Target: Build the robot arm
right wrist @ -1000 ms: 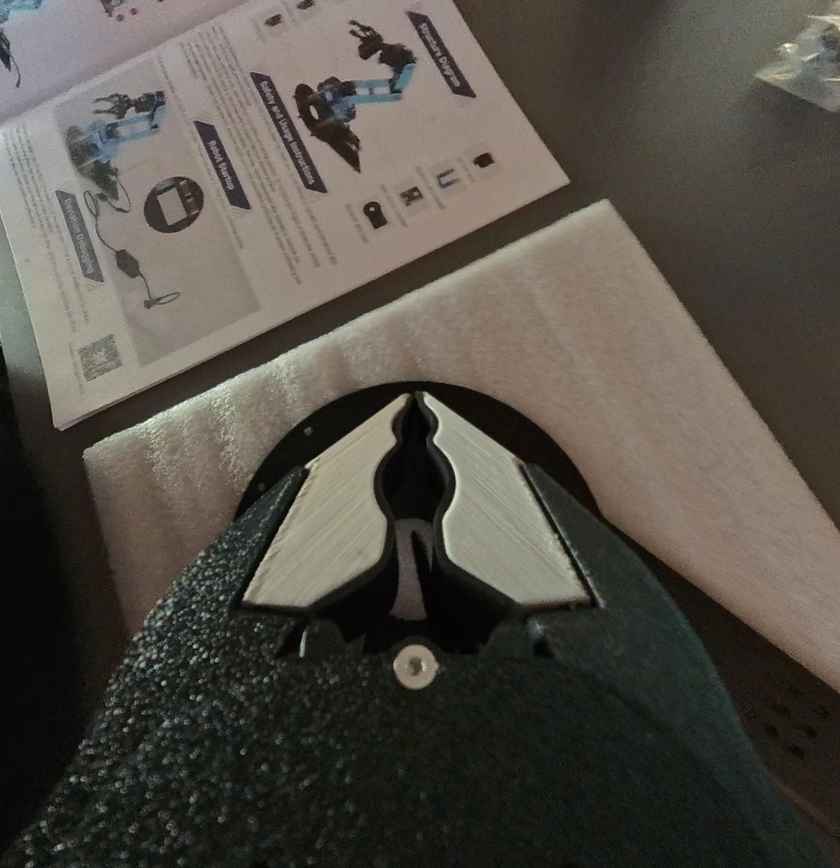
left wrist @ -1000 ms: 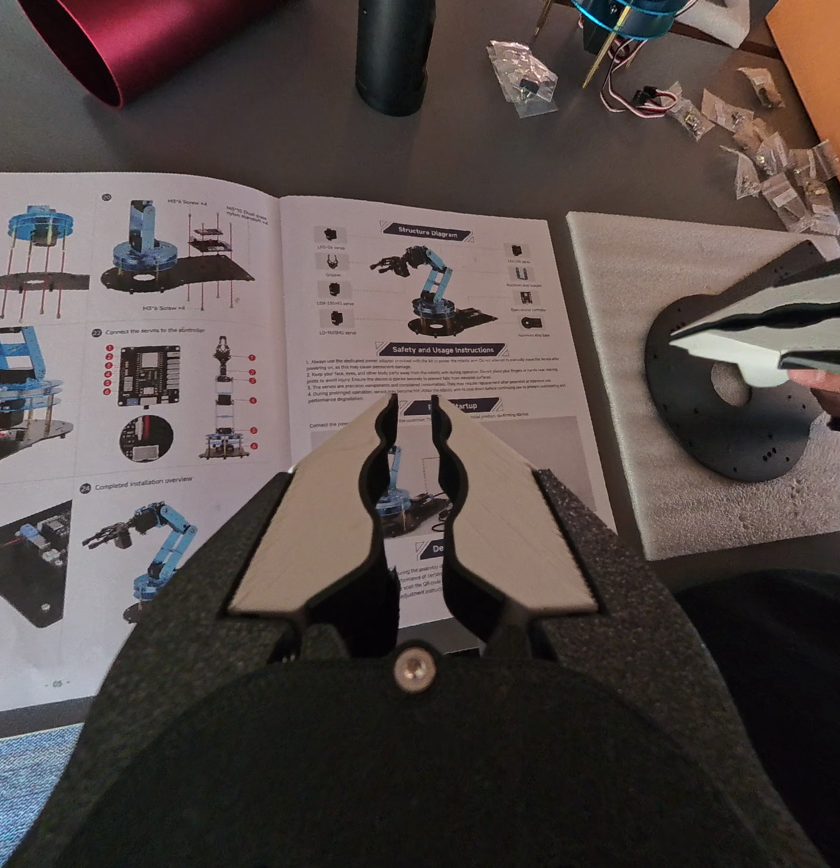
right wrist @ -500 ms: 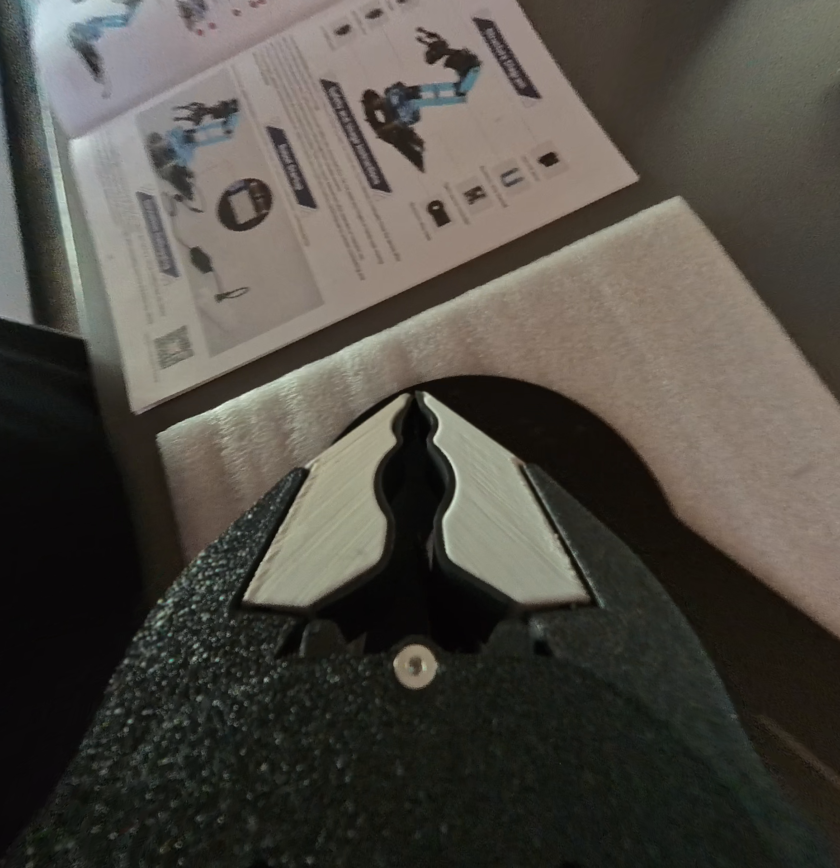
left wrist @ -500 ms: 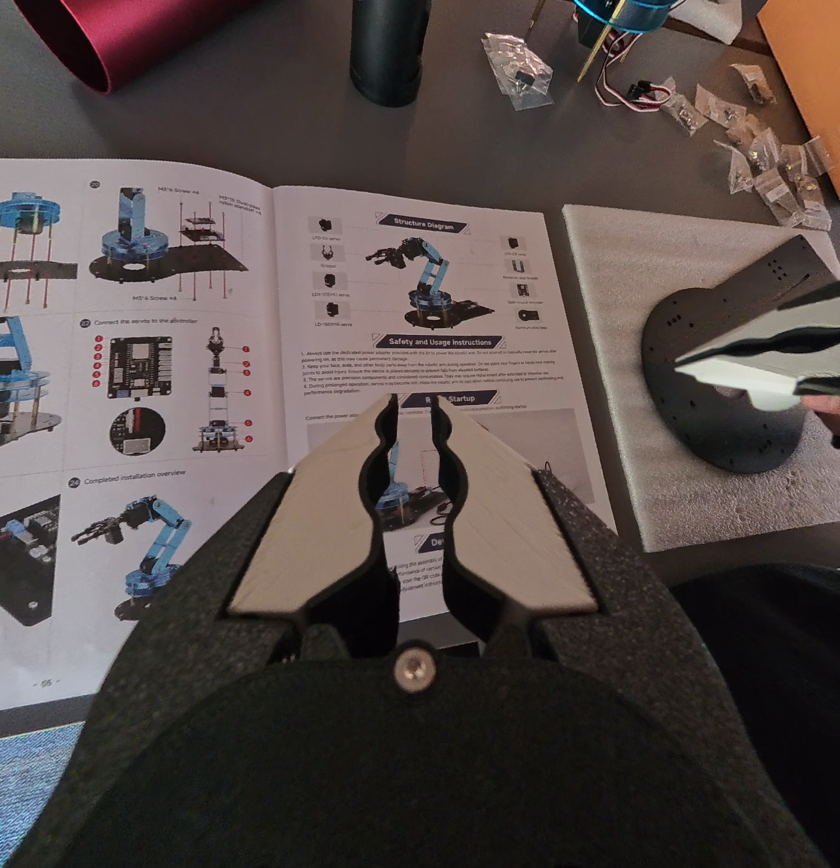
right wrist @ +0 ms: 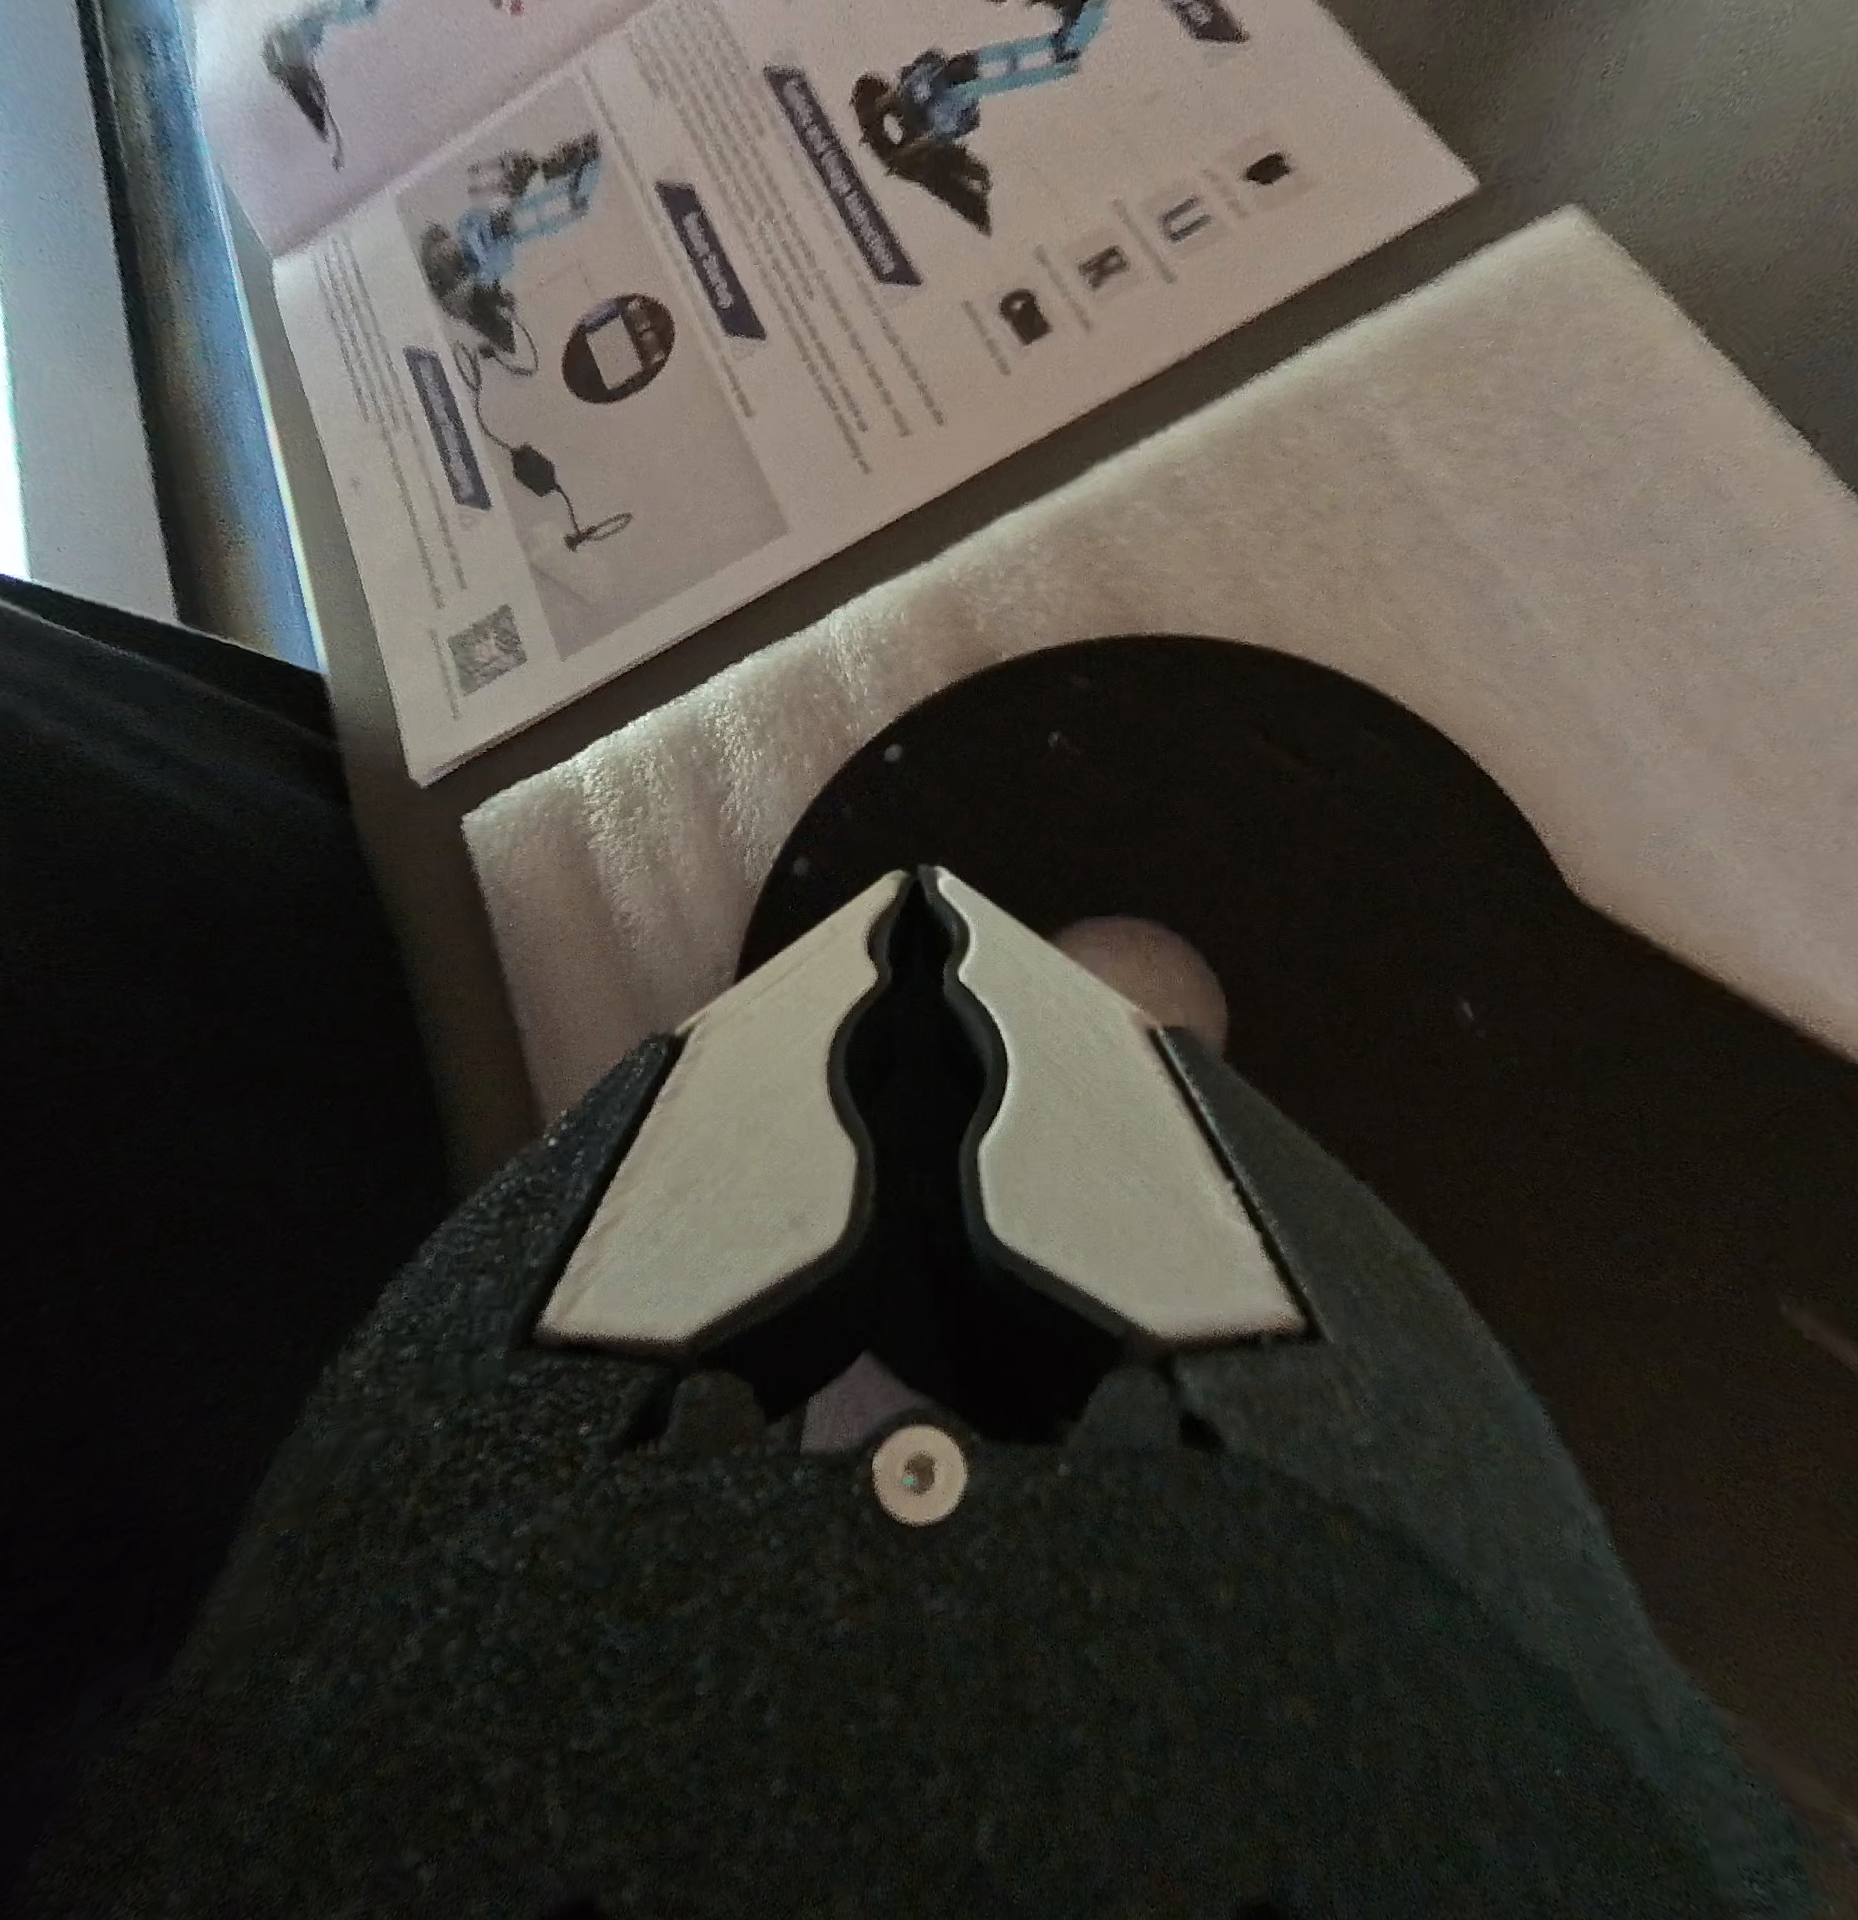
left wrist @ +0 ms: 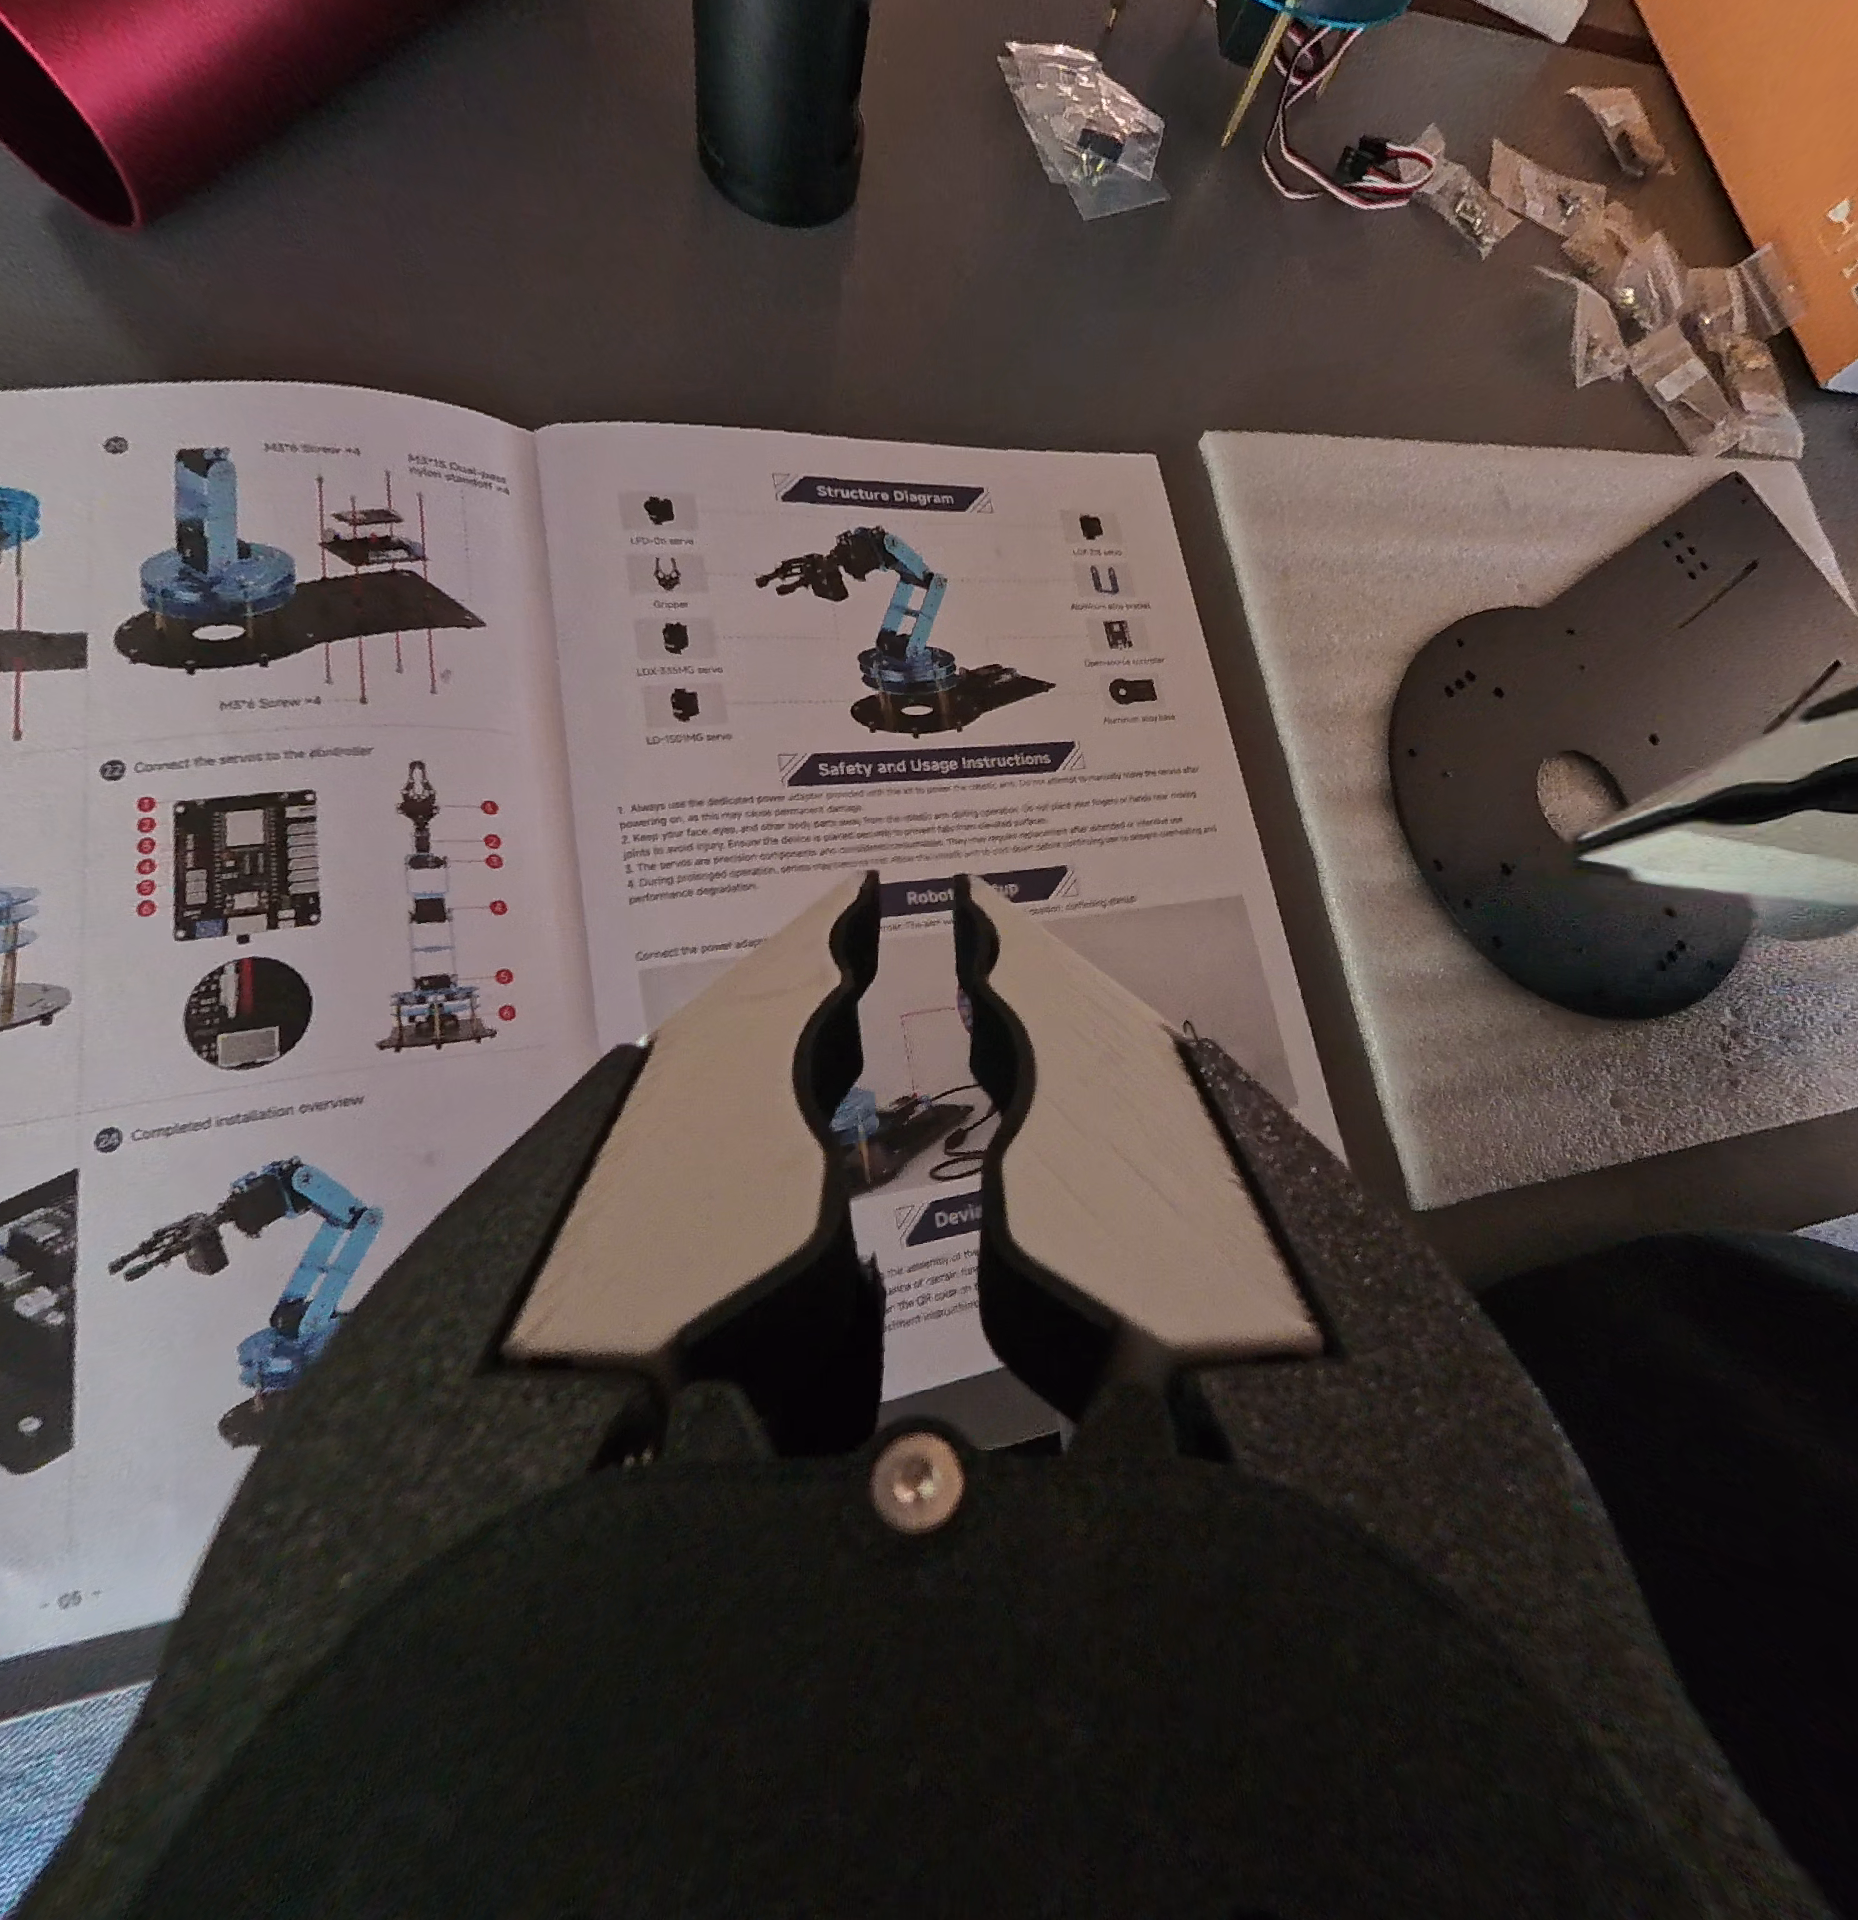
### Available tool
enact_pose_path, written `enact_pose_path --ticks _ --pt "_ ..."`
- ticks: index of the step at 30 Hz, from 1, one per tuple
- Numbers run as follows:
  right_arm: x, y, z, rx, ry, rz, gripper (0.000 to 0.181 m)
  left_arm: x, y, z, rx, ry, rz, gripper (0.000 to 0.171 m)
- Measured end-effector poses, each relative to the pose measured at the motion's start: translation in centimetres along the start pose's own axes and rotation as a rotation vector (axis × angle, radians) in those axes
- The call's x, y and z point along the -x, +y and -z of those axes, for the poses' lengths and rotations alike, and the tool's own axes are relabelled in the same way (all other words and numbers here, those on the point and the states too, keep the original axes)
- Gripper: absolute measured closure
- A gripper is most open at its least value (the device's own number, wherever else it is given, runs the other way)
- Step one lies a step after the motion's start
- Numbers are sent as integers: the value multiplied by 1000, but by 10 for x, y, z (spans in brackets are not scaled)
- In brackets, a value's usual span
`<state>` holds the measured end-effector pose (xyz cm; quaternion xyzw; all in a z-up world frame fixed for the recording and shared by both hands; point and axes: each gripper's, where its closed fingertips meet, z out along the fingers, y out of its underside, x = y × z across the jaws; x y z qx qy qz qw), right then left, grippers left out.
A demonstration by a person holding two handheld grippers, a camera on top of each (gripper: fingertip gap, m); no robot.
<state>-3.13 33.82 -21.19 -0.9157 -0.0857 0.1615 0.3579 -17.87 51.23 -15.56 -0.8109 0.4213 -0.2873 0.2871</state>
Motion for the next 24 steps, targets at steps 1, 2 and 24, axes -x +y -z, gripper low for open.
enact_pose_path --ticks 1,2,24 --pt "1 3 9 -11 -17 -28 181 -2 0 -1 1 6 -1 158" --pt "4 9 15 -1 -32 -34 181 -4 -1 -3 2 14 -1 158" --pt "17 64 65 -59 262 -22 181 -35 -8 -31 71 115 -107 158"
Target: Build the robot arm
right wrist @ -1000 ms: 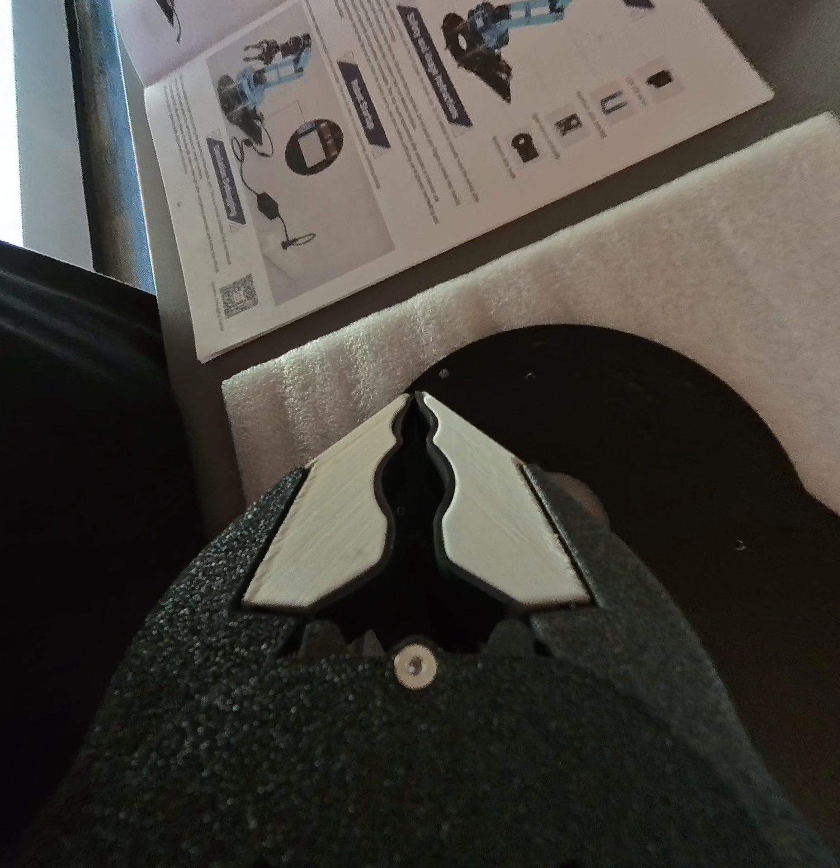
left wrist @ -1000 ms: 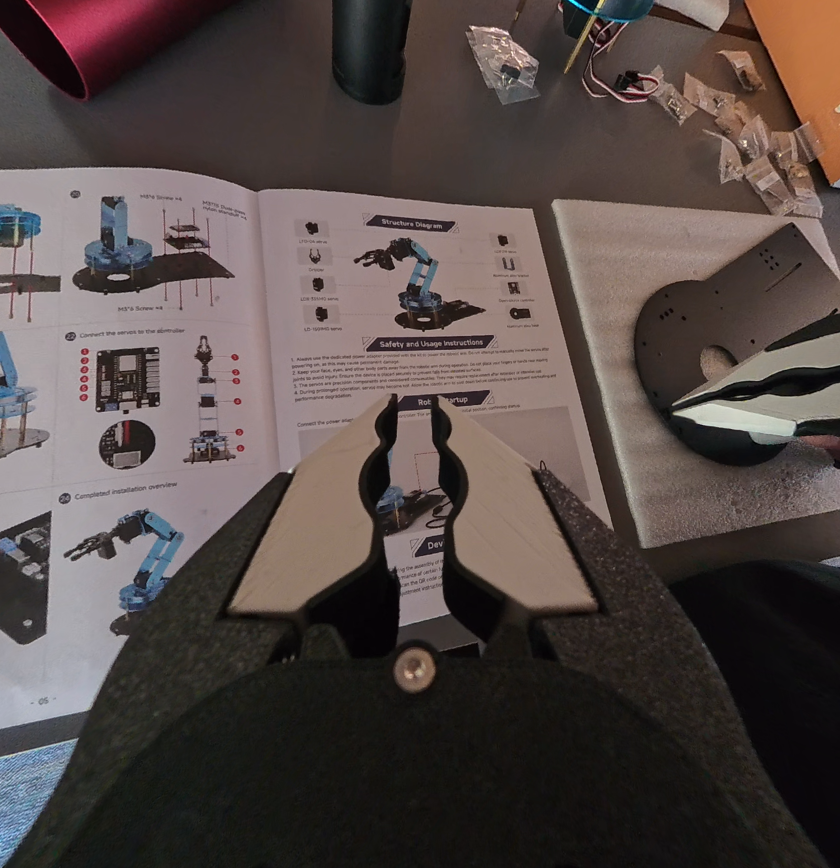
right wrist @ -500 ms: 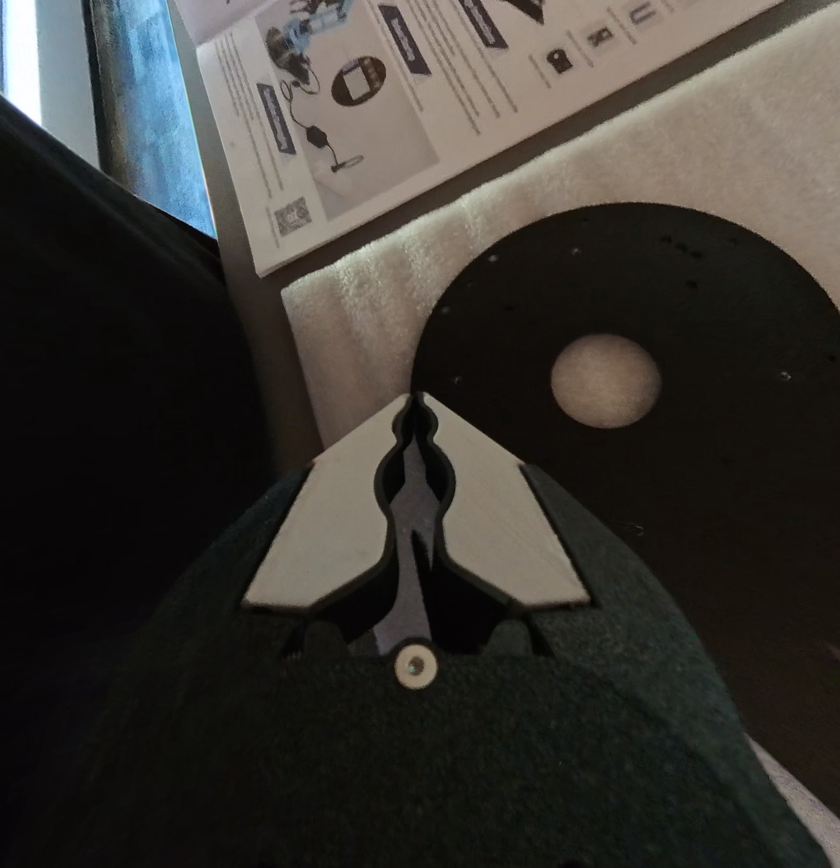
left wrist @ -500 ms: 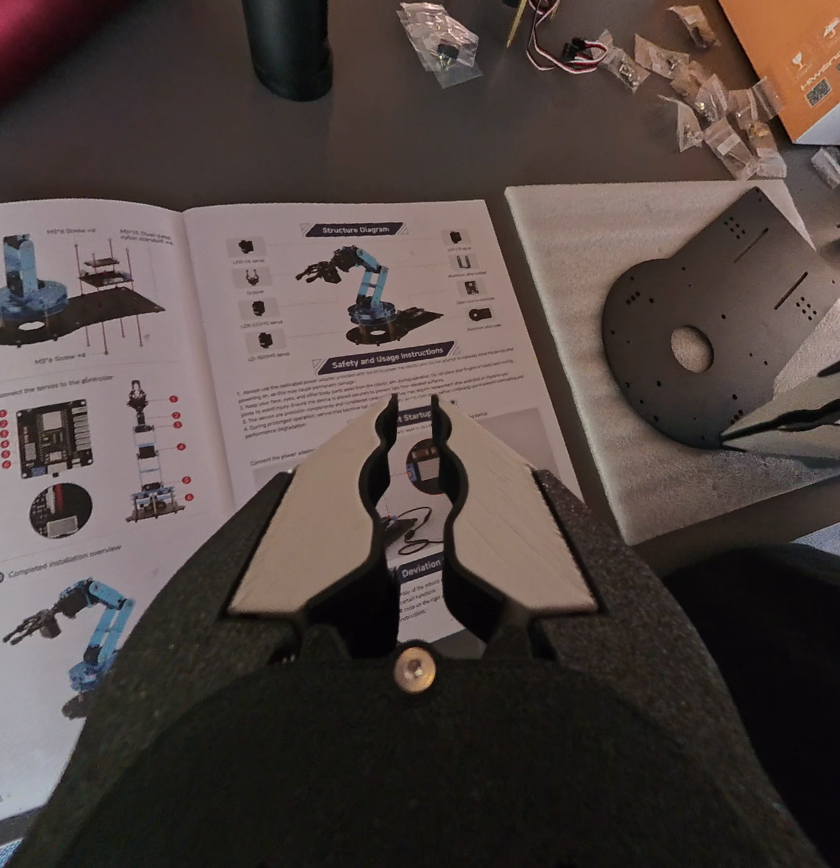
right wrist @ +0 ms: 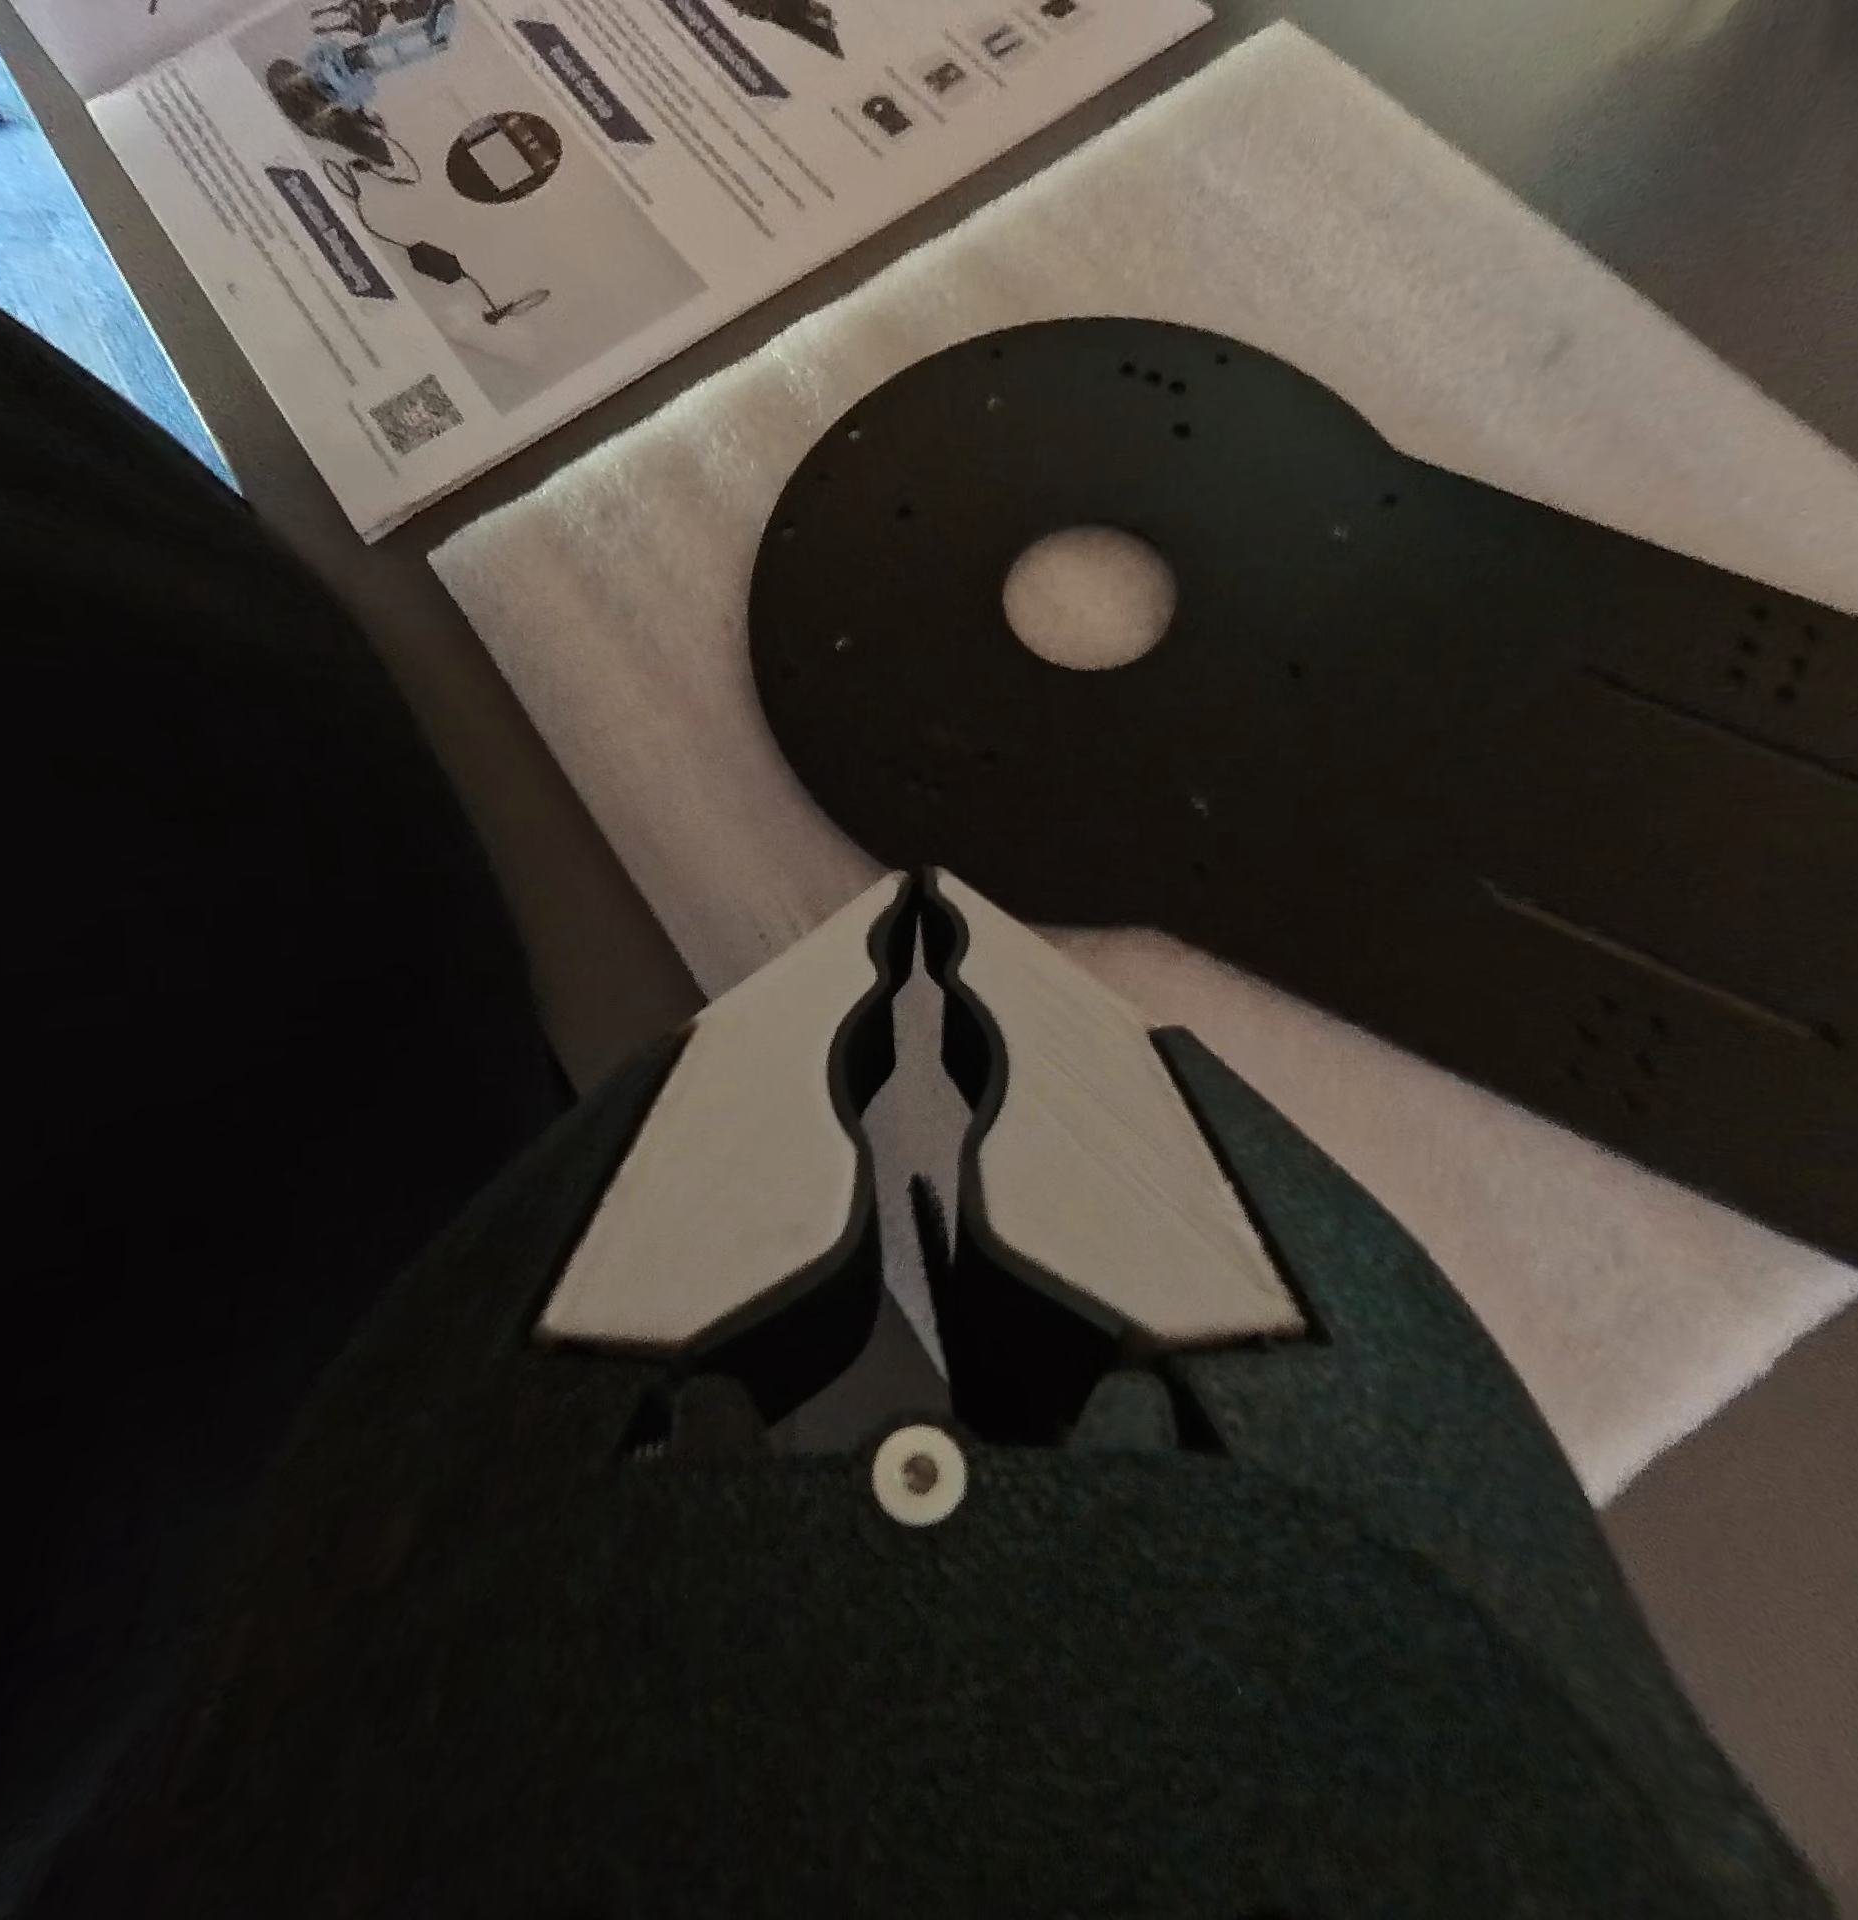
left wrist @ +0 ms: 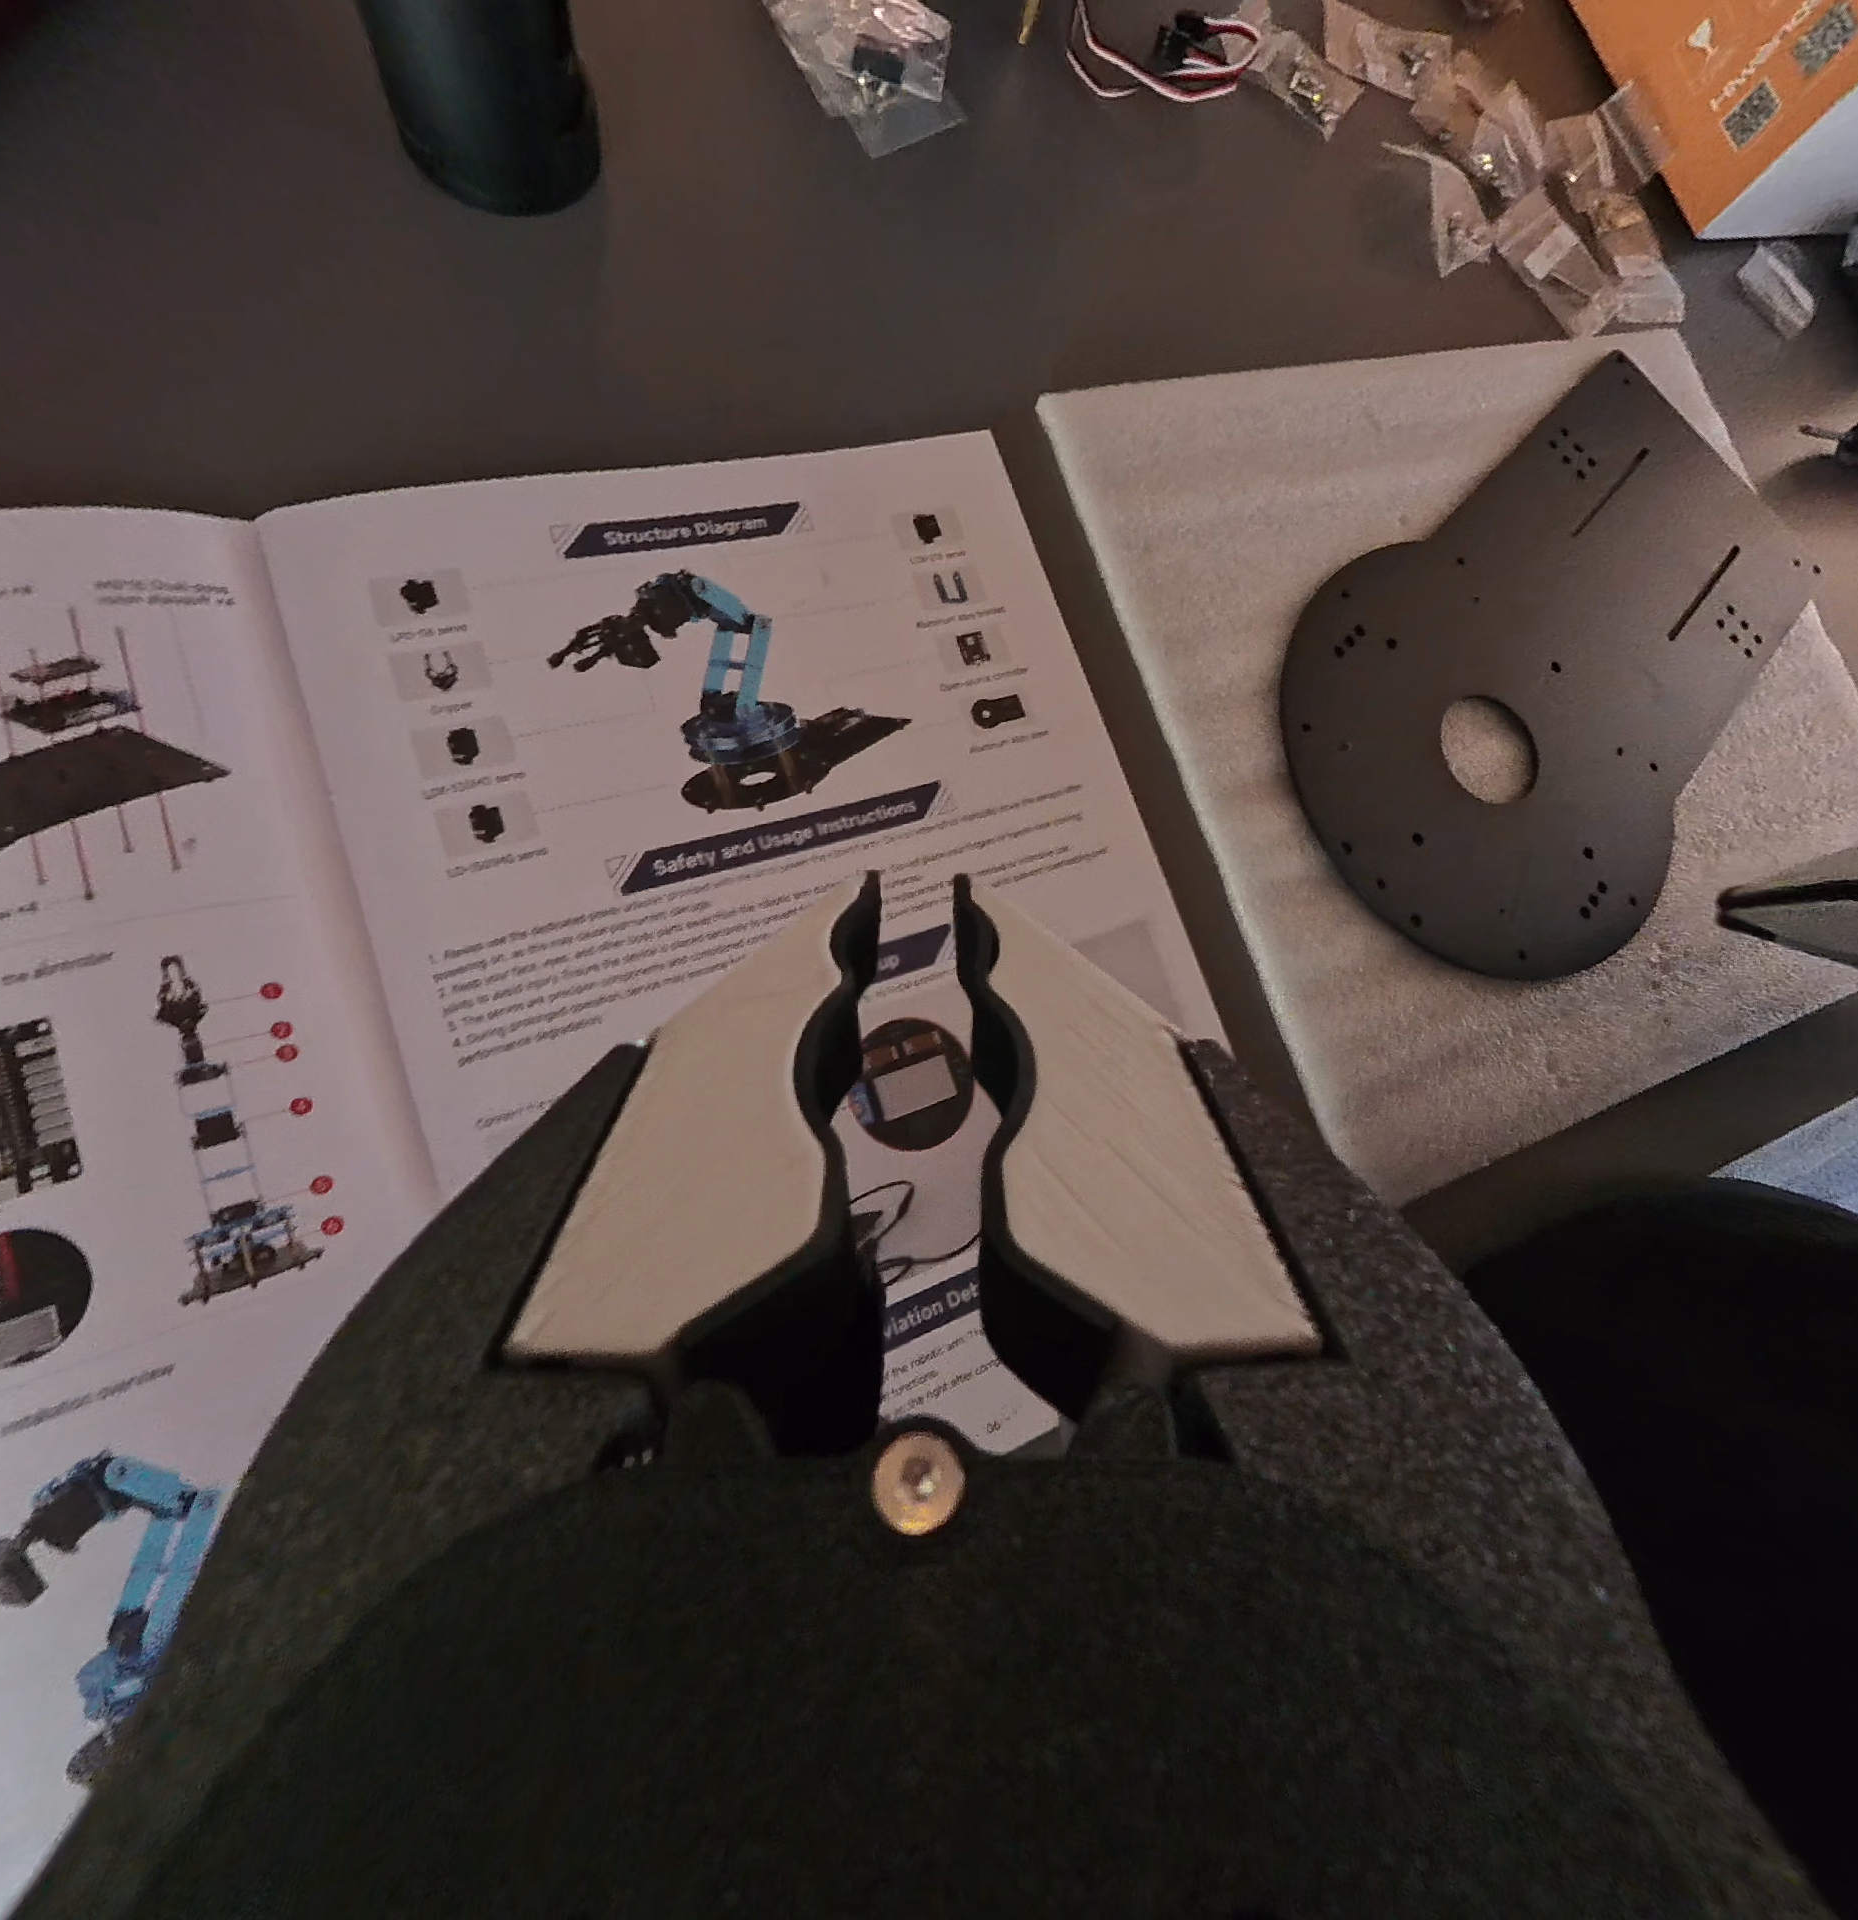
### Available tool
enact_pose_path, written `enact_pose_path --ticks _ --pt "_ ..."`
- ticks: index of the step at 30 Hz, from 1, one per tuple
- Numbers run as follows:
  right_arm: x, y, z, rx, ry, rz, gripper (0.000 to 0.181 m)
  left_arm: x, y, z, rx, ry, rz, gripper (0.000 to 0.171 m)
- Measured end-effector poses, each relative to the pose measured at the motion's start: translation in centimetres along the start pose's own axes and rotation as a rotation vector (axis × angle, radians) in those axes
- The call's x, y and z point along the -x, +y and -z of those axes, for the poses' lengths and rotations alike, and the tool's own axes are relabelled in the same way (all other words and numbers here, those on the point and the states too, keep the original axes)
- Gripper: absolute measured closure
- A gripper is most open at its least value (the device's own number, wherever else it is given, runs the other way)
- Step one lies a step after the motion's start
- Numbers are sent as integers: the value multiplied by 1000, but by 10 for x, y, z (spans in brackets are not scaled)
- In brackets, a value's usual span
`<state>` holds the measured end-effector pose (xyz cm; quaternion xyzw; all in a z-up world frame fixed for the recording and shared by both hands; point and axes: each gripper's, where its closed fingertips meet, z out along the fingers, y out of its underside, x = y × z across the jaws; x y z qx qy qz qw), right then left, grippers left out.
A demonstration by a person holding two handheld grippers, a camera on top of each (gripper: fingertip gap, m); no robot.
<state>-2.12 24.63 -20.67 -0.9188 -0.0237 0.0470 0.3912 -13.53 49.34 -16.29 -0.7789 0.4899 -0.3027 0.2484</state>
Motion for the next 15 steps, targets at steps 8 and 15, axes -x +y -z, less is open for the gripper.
enact_pose_path --ticks 8,15 --pt "-5 5 -19 37 59 8 181 -1 -7 -5 5 14 -14 158" --pt "-48 5 -4 23 174 -55 181 -1 -11 -8 5 15 -20 158"
